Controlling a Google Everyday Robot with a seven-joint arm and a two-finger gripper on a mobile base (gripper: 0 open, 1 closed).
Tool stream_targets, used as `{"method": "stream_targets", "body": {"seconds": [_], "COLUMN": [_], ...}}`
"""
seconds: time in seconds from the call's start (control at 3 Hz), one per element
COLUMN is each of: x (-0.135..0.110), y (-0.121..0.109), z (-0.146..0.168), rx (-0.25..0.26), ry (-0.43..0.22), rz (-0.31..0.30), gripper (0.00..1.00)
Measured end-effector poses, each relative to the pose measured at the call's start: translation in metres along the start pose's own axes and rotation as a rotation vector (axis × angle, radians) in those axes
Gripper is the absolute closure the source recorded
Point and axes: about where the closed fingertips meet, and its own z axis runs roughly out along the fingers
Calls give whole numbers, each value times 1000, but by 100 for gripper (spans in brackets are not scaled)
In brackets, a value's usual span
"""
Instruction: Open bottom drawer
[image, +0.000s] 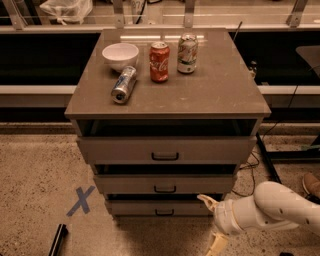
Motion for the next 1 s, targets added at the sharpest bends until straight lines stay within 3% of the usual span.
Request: {"method": "stream_targets", "body": {"seconds": [0.33,0.67,1.0], "x": [0,10,57], "y": [2,3,-20], "z": [0,19,52], "rx": [-9,-6,28], "ry": [3,49,123], "rz": [-26,-46,-79], "gripper": [0,0,0]}}
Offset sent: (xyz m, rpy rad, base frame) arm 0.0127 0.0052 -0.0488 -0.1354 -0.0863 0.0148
